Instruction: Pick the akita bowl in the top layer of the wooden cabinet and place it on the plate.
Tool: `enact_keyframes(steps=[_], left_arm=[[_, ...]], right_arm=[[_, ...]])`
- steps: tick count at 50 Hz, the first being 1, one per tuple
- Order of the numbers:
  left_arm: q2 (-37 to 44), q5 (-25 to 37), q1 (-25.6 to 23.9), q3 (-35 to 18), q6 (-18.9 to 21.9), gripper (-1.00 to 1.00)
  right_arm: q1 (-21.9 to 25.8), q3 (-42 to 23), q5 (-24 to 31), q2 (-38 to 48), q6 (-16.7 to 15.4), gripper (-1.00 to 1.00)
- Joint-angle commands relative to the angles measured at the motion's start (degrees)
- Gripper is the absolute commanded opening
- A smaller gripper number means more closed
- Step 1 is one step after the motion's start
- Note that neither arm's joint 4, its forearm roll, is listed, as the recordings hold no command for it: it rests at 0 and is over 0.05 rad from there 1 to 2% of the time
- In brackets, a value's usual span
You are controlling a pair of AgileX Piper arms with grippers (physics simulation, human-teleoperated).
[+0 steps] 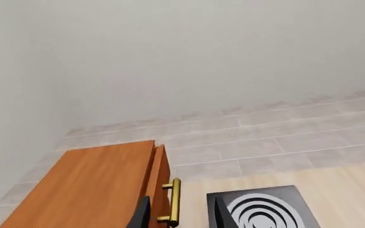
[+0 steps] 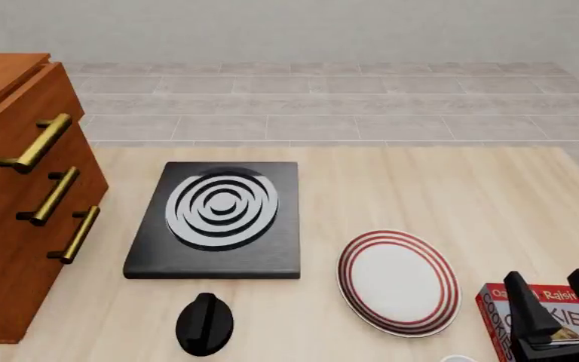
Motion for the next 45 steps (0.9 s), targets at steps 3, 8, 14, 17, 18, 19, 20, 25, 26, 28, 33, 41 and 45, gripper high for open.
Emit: enact_keyframes(steps=[3, 8, 14, 17, 18, 19, 20, 25, 26, 28, 33, 41, 45], left_arm=[[6.82, 5.57, 2.7, -7.23, 3.4, 1.0], [7.89, 6.85, 2.16, -8.86, 6.4, 1.0], [9.75, 10.11, 2.43, -11.23, 7.44, 1.0], [12.66, 14.78, 0.97, -15.62, 2.45, 1.0], [12.2, 14.34, 1.54, -15.46, 4.78, 1.0], [12.61, 14.93, 1.6, -15.95, 4.75, 1.0], [13.97, 16.7, 1.07, -17.17, 2.68, 1.0], [14.93, 18.87, 0.42, -20.17, 4.57, 1.0], [14.93, 18.89, 0.42, -20.19, 4.57, 1.0], [16.14, 20.0, 0.55, -20.29, 3.81, 1.0], [17.93, 21.37, 1.97, -21.59, 5.85, 1.0], [20.74, 24.13, 2.96, -23.68, 5.46, 1.0], [23.2, 27.0, 2.75, -24.84, 1.64, 1.0]], right_arm=[[0.08, 0.0, -0.78, 0.89, 0.34, 1.0], [-0.08, 0.0, 0.25, -0.23, 0.88, 1.0], [0.04, 0.0, 0.72, -0.63, 1.02, 1.0], [0.05, 0.0, 0.71, -0.66, 1.21, 1.0], [0.07, 0.0, 0.51, -0.46, 1.25, 1.0], [0.09, 0.0, 0.49, -0.43, 1.37, 1.0], [0.04, 0.0, 0.32, -0.28, 1.45, 1.0], [0.07, 0.0, 0.45, -0.49, 1.5, 1.0], [0.07, 0.0, 0.45, -0.49, 1.5, 1.0], [-0.06, 0.0, 0.79, -0.94, 1.55, 1.0], [-0.24, 0.0, 0.72, -0.99, 1.37, 1.0], [-0.23, 0.0, 0.1, -0.35, 1.47, 1.0], [-0.28, 0.0, 0.55, -0.96, 1.38, 1.0]])
